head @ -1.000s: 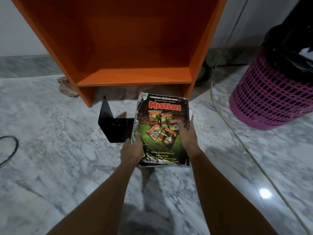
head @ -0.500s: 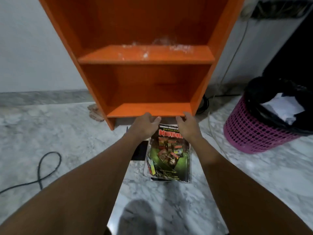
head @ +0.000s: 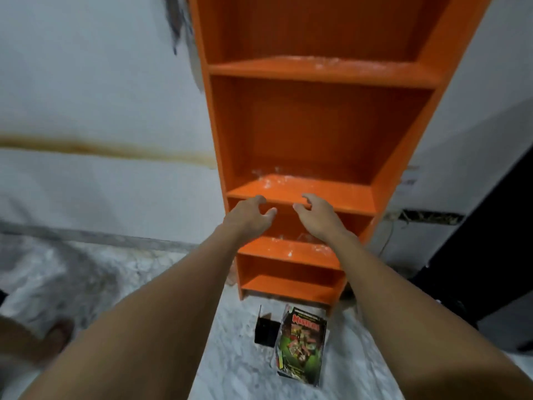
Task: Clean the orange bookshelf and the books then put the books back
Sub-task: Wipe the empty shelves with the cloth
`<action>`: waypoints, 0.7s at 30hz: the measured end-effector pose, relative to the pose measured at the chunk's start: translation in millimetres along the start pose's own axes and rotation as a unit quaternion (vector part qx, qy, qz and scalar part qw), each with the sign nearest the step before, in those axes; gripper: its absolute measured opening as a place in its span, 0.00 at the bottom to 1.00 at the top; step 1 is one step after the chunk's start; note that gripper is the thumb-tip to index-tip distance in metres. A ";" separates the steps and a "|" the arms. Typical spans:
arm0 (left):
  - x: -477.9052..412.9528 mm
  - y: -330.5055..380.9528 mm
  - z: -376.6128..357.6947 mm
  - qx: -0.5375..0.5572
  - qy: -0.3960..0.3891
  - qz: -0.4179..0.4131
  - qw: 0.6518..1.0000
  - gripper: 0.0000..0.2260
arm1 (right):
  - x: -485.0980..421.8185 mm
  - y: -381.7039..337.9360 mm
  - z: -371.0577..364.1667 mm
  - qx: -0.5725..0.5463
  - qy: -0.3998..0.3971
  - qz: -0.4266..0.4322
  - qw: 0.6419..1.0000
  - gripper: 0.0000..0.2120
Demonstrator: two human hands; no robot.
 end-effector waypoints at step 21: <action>-63.1 13.1 370.8 0.050 0.249 -0.016 0.967 0.20 | -100.7 -367.3 74.3 -0.037 -0.003 0.277 0.960 0.24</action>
Point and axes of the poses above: each hand's wrist, its own x-axis away from the middle knuckle, its own z-axis out of the back of the hand, y = z × x, the point moved 1 cm from there along -x, towards the middle knuckle, and after that the axes turned 1 degree about x, right-handed, at the moved point
